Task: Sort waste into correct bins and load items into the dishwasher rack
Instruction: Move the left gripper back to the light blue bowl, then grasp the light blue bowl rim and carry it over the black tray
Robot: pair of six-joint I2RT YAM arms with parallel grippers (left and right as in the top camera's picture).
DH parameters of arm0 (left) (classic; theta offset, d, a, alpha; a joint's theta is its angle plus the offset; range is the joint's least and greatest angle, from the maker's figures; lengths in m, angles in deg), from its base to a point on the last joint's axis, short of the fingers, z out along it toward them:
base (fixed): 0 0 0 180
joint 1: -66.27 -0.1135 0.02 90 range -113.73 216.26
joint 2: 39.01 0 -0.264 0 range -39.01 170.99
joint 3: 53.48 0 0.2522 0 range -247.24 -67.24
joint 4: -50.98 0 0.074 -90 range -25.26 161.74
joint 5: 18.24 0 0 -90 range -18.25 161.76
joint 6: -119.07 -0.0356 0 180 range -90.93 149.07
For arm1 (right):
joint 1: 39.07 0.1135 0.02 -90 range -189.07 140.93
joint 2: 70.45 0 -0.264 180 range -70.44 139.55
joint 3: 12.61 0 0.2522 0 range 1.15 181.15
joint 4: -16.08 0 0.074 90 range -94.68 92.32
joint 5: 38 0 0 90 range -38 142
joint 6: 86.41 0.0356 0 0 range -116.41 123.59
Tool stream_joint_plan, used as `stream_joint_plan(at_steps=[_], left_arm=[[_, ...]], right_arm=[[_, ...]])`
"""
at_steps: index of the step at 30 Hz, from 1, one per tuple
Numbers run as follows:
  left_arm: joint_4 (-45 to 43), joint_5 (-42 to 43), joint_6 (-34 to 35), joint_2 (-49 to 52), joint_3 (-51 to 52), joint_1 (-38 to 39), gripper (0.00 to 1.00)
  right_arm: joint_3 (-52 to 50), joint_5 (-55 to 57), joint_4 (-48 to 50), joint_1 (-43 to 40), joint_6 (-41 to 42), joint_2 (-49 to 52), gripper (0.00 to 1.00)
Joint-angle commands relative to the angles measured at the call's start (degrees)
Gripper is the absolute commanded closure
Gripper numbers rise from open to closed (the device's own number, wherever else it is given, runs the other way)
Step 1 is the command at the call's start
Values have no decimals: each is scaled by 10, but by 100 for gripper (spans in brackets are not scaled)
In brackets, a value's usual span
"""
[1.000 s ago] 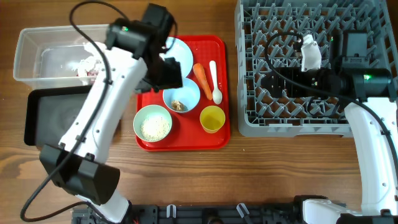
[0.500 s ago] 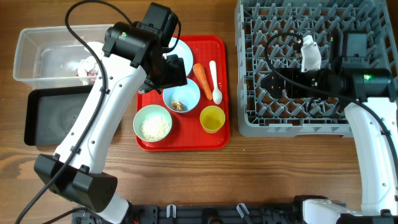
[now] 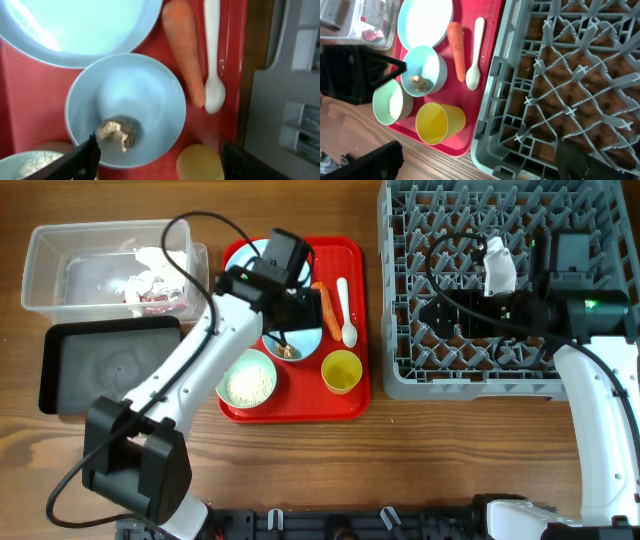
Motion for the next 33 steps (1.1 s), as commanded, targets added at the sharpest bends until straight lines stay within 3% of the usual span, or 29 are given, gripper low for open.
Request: stream_joint_plan(at_steps=[1,6,12,15,19,20,25,33], left_arm=[[-60,7,-53,-1,44,13,23],[-140,2,-110,11,89,35,29],[-163,-30,-110,79,89,69,41],[-162,-52,-83,107,89,69,56],[-169,-84,-29,108,89,69,85],[-170,-99,-8,108,89,69,96],[-171,-101,0,83,87,69,96],[-103,-94,60,-172,87,63,96]], right_arm=[[1,7,0,3,7,4,0],[1,10,3,3,7,4,0],[1,10,0,3,8,4,0],[1,10,0,3,8,4,0],[1,10,0,3,6,4,0],[1,10,0,3,6,4,0],[1,10,0,3,6,4,0],[1,10,2,3,7,4,0]])
